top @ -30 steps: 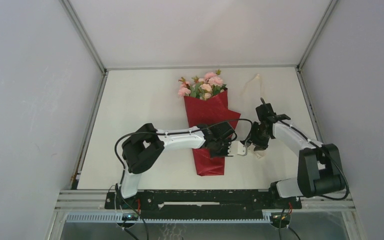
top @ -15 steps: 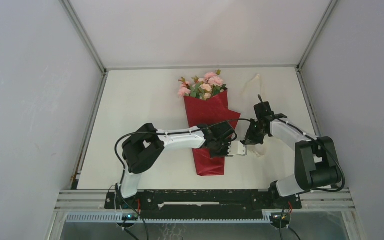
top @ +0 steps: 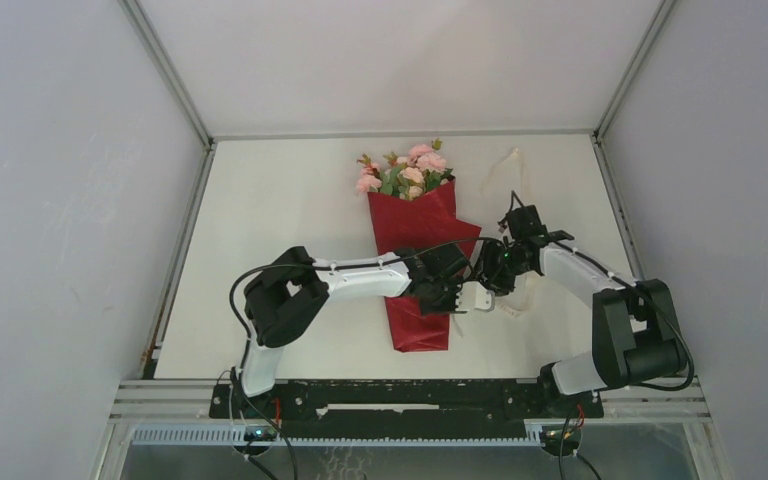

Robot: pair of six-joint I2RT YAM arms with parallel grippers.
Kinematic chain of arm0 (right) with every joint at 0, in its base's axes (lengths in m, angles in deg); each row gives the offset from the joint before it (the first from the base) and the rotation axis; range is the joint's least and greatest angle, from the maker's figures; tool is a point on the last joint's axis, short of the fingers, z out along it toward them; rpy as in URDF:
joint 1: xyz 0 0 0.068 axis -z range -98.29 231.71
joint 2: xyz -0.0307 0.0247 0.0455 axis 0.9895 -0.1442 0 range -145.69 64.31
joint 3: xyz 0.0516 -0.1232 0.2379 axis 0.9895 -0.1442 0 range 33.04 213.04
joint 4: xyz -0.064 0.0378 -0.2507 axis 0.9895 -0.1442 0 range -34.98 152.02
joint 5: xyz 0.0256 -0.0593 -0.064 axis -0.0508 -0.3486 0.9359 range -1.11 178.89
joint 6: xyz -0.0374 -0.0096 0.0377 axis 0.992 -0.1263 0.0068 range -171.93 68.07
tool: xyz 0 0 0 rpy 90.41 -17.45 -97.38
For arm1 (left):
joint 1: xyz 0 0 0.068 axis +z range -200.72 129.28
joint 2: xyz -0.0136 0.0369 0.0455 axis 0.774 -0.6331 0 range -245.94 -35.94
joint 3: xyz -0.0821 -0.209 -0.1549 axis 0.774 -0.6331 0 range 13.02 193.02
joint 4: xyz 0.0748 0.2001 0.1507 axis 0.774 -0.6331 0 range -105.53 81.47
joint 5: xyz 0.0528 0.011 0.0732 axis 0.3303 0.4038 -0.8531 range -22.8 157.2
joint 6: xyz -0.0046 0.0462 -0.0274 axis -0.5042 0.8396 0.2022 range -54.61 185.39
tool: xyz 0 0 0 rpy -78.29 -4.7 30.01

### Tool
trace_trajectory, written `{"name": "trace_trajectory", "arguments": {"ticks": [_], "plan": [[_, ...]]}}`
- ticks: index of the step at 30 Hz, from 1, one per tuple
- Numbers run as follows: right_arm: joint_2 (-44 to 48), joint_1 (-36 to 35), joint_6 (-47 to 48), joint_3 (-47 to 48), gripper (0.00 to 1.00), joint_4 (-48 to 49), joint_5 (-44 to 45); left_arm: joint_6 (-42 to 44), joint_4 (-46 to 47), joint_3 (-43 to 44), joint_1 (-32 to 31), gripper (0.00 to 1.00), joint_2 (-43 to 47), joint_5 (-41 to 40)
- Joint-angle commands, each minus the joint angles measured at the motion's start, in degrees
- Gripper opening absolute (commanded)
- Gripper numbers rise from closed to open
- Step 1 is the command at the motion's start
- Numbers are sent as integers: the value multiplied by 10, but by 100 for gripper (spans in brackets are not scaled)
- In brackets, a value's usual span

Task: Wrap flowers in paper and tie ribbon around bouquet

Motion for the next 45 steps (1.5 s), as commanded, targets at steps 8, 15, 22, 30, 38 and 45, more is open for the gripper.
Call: {"name": "trace_trajectory", "arguments": {"ticks": [8,15,22,30,38,45], "plan": [[-56,40,37,136,73,86,-39,-1,-54,-7,-4,26,-36,14],[-225,19,81,250,81,52,-16,-1,-60,3,-5,26,-43,17],[-333,8,101,301,83,53,-61,-1,-60,1,-5,26,-41,16],[-360,-7,71,265,73,127,-151,0,-57,-2,-5,26,-41,16],[-367,-6,33,223,0,216,-233,6,-58,-4,-2,29,-38,24],[-358,-2,11,214,0,244,-214,-69,-109,65,34,47,7,167]]}}
